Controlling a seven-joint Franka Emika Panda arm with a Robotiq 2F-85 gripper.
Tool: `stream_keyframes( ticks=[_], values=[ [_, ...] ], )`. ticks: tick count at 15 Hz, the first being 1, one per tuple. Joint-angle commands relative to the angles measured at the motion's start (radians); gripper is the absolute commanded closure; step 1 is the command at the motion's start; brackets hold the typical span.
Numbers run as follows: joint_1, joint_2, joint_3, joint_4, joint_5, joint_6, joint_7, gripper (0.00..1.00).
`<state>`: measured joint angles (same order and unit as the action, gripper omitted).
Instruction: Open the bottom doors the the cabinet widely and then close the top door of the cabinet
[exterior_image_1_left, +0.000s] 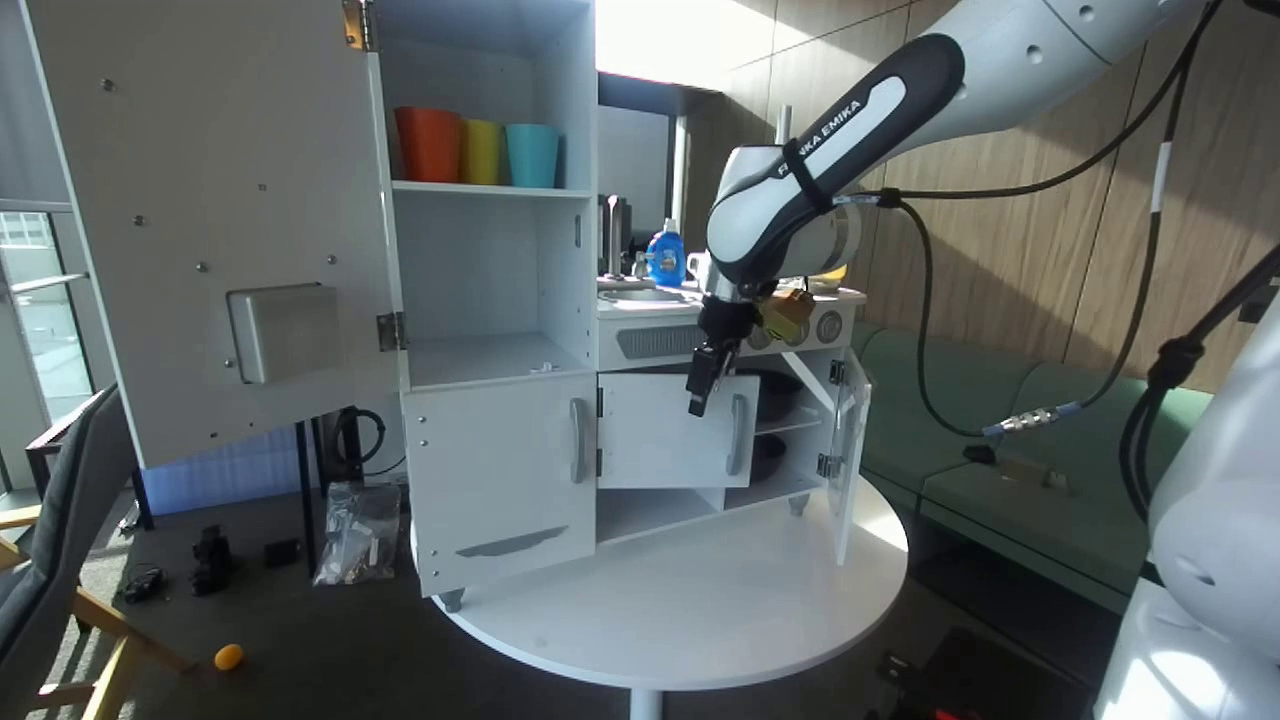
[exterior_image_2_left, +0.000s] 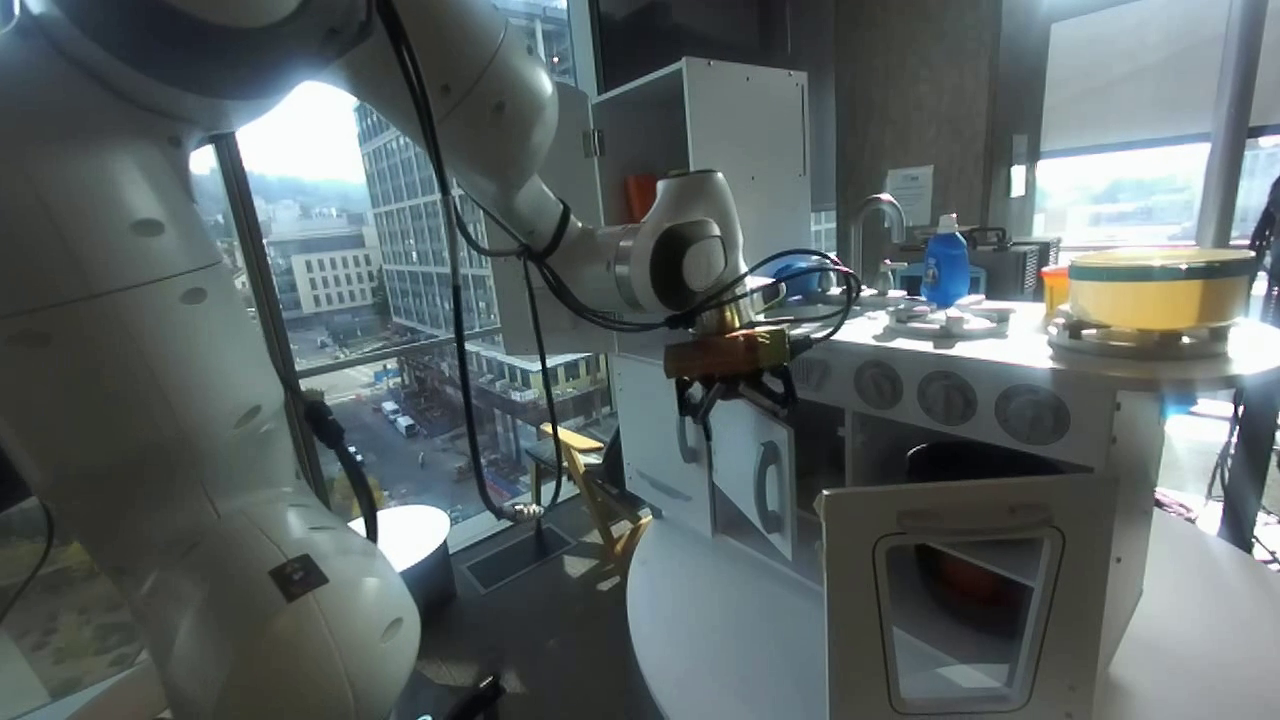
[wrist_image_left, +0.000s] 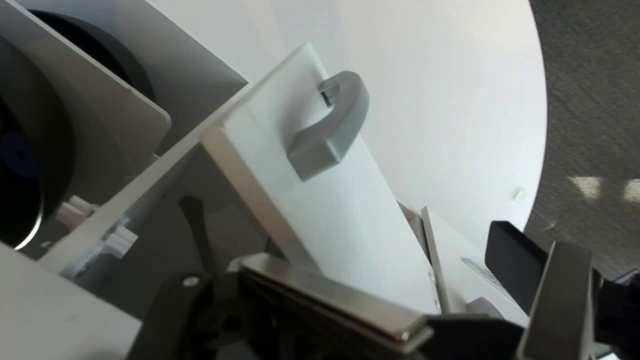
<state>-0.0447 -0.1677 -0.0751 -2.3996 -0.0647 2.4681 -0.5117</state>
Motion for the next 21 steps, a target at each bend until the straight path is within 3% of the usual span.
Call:
stream_keyframes(
  ticks=[1, 9, 15, 21],
  values=[
    [0.074, -0.126, -0.027, -0.058, 0.178, -0.110, -0.175, 0.00],
    [0.157, -0.248, 0.019, -0.047, 0.285, -0.456, -0.072, 0.00],
    [0.162, -0.374, 0.128, -0.068, 0.269, -0.354, 0.301, 0.00],
    [0.164, -0.445, 0.202, -0.064, 0.286, -0.277, 0.588, 0.00]
  ],
)
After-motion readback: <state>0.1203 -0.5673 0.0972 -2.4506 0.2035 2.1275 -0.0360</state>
